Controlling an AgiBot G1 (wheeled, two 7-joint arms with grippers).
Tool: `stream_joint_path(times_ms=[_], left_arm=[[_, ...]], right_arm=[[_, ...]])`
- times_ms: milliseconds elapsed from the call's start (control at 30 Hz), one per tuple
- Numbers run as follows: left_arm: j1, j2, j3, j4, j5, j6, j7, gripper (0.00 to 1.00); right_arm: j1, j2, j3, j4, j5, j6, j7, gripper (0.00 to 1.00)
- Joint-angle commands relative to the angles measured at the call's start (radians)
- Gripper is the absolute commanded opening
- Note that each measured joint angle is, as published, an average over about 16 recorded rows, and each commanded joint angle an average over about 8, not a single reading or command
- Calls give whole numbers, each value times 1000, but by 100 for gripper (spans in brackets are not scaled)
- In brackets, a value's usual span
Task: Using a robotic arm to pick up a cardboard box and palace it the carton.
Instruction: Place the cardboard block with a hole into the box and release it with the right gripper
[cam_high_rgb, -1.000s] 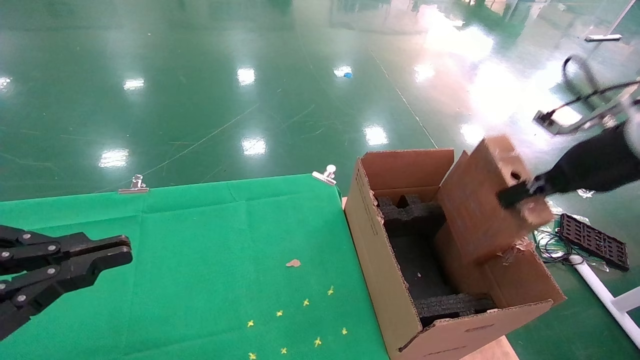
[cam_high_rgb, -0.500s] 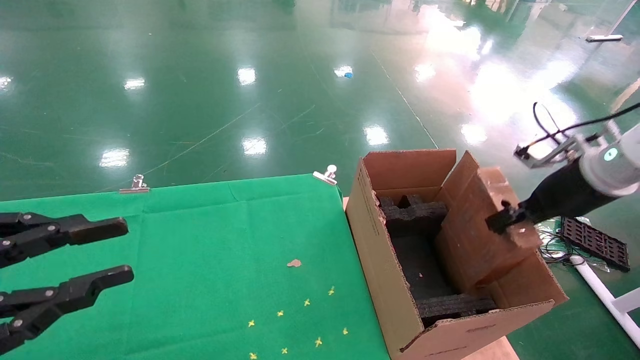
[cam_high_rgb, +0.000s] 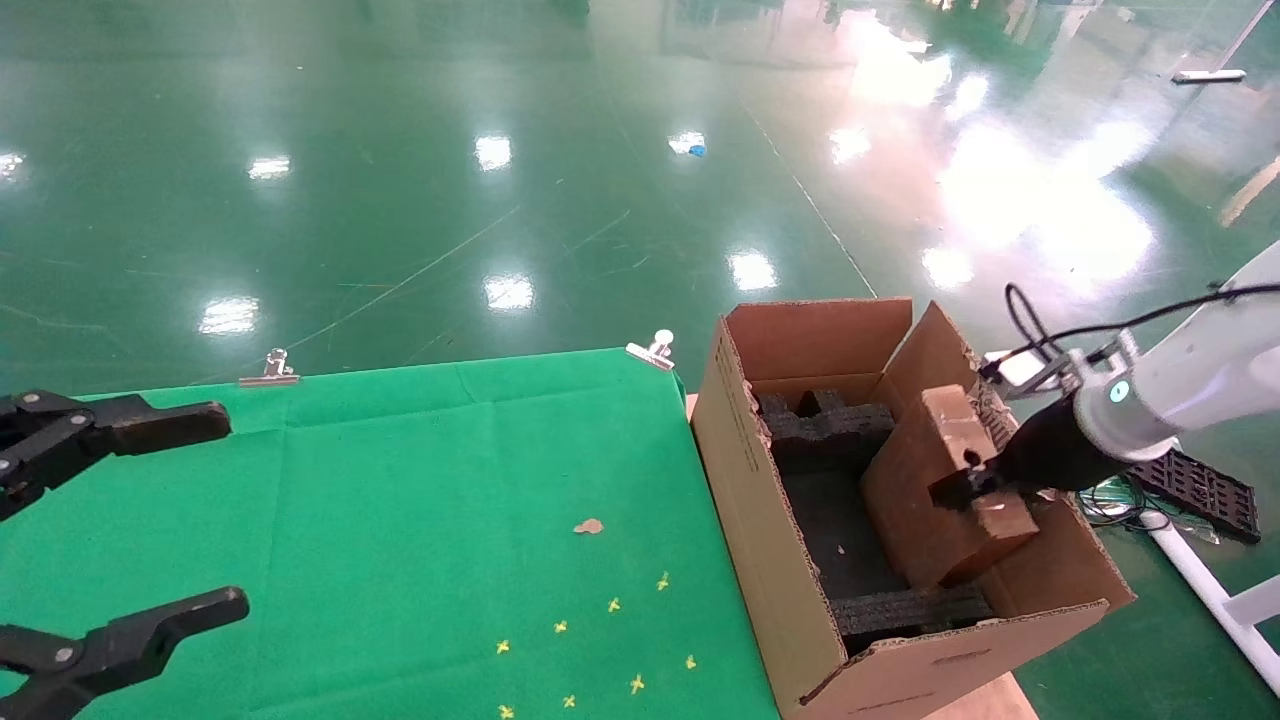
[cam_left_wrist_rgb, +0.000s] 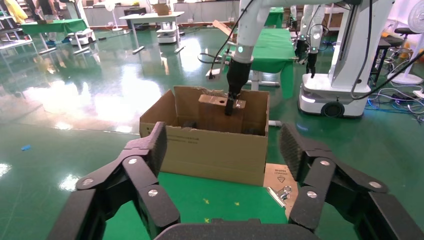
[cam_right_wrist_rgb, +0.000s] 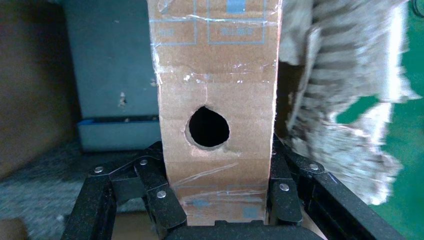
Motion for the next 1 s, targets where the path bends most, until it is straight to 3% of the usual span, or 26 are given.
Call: stream_joint_path(times_ms=[33,233,500,1000], left_arm=[[0,0,0,0,0,0,0,100],[0,0,0,0,0,0,0,100],[0,0,1,0,-1,0,0,100],[0,-1,2,0,-1,-1,1,100]], right_arm=[[-32,-11,5,-16,12,22,-5,0],[-81,-29,30,-49,52,66,-54,1],[-99,-40,52,-96,87,60,-118,100],[-82,-80,41,-190,69,43,-145,100]])
